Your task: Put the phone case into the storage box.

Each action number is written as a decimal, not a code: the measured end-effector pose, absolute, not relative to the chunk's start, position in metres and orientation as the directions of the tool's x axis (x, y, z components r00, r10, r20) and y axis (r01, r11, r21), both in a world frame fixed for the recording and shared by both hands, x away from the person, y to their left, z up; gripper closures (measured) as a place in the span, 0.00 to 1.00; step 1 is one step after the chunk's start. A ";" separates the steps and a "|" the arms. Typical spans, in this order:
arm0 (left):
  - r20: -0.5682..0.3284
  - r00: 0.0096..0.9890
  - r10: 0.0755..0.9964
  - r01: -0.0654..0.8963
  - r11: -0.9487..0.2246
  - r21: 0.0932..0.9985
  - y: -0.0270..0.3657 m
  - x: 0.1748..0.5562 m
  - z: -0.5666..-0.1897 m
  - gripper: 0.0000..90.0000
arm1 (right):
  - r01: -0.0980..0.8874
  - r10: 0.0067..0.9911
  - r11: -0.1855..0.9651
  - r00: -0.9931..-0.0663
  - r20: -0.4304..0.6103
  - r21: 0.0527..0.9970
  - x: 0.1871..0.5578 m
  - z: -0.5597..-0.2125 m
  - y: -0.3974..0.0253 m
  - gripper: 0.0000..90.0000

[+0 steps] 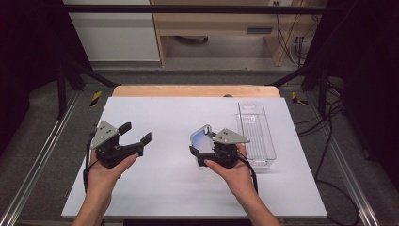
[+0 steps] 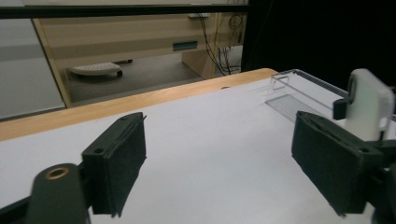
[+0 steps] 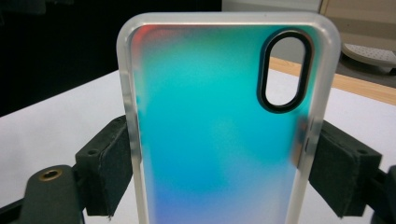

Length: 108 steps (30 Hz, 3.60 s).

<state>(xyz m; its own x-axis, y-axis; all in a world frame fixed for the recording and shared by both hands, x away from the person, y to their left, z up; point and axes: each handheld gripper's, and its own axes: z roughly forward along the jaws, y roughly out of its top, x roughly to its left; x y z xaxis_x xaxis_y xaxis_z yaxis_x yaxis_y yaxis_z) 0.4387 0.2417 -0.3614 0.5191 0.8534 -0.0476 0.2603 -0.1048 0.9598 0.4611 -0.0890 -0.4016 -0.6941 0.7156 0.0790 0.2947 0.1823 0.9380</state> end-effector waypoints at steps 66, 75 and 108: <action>-0.032 0.454 0.890 0.145 -0.039 0.989 0.270 0.418 -0.459 0.03 | 0.260 0.839 0.001 -0.525 0.141 0.965 0.520 -0.339 -0.135 0.20; -0.008 0.478 0.878 0.130 -0.062 0.990 0.266 0.420 -0.461 0.02 | 0.245 0.854 -0.026 -0.499 0.149 0.969 0.524 -0.334 -0.143 0.20; 0.001 0.498 0.867 0.132 -0.078 0.988 0.261 0.413 -0.467 0.02 | 0.222 0.937 -0.053 -0.326 0.125 0.974 0.552 -0.332 -0.193 0.20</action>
<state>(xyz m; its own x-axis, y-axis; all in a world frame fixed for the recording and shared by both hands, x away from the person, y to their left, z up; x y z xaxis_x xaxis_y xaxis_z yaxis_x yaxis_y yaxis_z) 0.4128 0.2614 -0.4669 0.4980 0.8672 0.0014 0.1322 -0.0775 0.9882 0.5515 -0.1926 -0.3317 -0.3257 0.9372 0.1250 0.2217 -0.0529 0.9737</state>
